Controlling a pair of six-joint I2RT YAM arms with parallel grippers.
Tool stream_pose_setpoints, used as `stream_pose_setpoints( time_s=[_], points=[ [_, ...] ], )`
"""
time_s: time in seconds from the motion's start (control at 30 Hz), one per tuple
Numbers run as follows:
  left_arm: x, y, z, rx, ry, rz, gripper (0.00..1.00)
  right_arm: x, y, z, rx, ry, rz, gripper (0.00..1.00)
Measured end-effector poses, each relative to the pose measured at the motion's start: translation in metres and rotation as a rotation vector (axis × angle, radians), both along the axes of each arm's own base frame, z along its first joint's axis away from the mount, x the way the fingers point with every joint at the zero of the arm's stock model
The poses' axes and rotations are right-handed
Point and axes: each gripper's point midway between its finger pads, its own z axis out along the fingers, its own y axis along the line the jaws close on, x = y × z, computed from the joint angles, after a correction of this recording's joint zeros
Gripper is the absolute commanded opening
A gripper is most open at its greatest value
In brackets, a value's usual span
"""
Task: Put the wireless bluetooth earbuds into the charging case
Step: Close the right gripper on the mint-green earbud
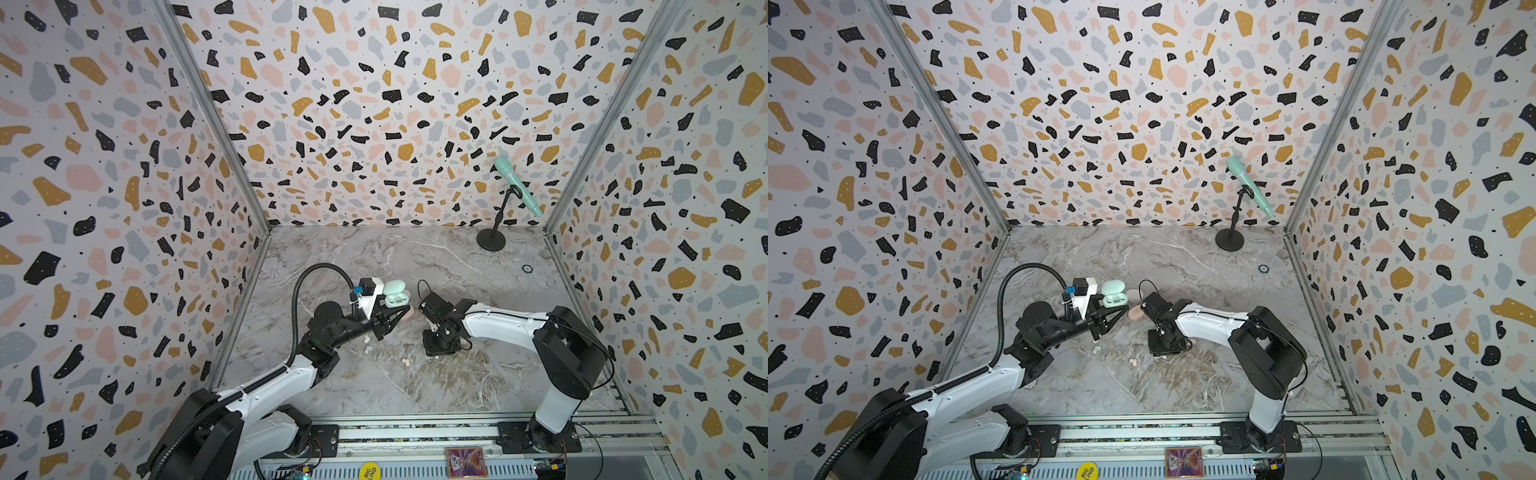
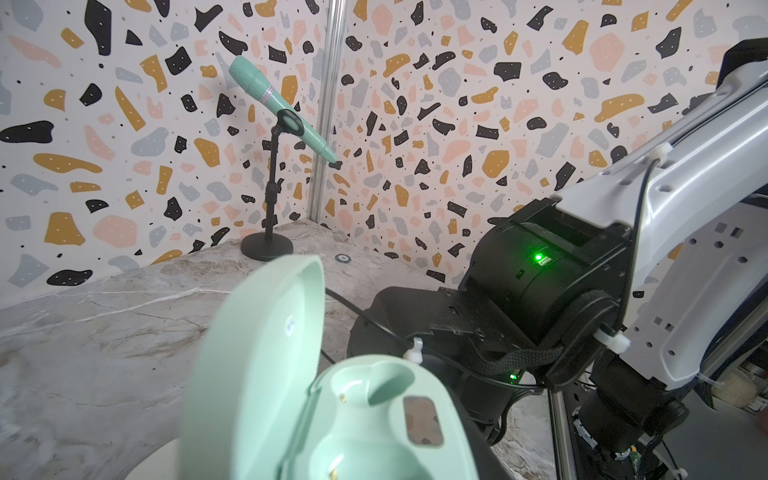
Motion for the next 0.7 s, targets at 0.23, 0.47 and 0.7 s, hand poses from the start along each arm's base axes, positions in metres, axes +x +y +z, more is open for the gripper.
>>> stream_pose_setpoints(
  time_s=[0.23, 0.47, 0.7],
  points=[
    [0.0, 0.0, 0.0, 0.001, 0.001, 0.001, 0.44, 0.0, 0.001, 0.001, 0.007, 0.007, -0.028, 0.36],
    [0.001, 0.001, 0.0, 0.001, 0.001, 0.003, 0.44, 0.002, -0.012, 0.004, 0.022, 0.02, -0.121, 0.34],
    [0.001, 0.001, 0.0, 0.001, 0.001, 0.003, 0.44, 0.005, -0.012, 0.006, 0.031, 0.022, -0.154, 0.33]
  ],
)
